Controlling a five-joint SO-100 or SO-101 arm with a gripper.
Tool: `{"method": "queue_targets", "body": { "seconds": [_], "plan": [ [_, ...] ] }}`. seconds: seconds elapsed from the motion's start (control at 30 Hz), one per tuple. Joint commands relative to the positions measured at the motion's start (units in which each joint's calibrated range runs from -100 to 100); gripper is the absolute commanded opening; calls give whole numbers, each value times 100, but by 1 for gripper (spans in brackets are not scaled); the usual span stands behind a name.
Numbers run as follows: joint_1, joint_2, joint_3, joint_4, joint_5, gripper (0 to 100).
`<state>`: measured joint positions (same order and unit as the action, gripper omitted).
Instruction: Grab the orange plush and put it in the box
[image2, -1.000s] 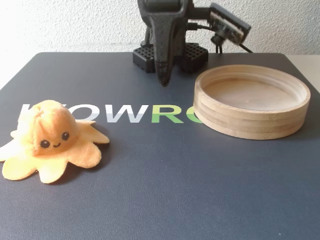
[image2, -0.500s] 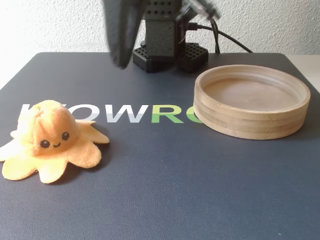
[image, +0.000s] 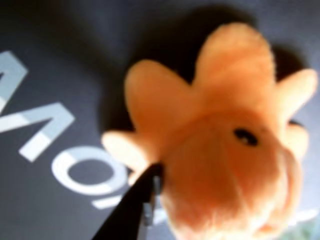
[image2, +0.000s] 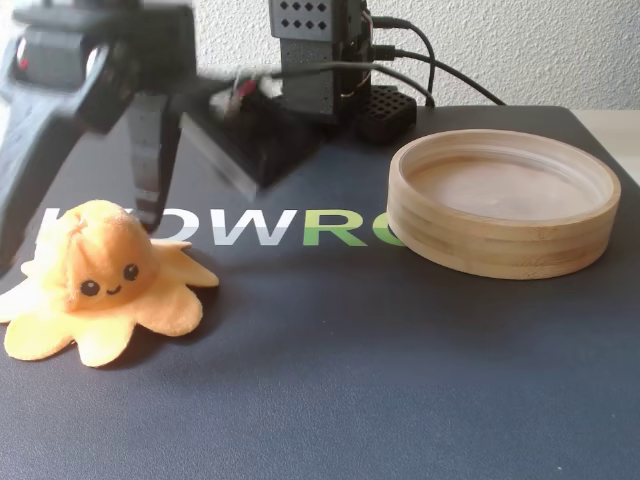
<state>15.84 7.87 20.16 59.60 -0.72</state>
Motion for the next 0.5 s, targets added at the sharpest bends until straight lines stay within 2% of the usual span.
{"method": "queue_targets", "body": {
  "seconds": [0.0, 0.1, 0.17, 0.2, 0.23, 0.3, 0.33, 0.47],
  "plan": [
    [56, 351, -557, 29, -88, 45],
    [93, 587, -638, 29, -98, 45],
    [190, 714, -647, 20, -182, 38],
    [197, 722, -647, -6, -240, 33],
    [183, 706, -647, -14, -256, 20],
    [123, 613, -656, -49, -245, 5],
    [70, 478, -674, -14, -277, 1],
    [-288, -3, -620, 38, -240, 1]
  ]
}}
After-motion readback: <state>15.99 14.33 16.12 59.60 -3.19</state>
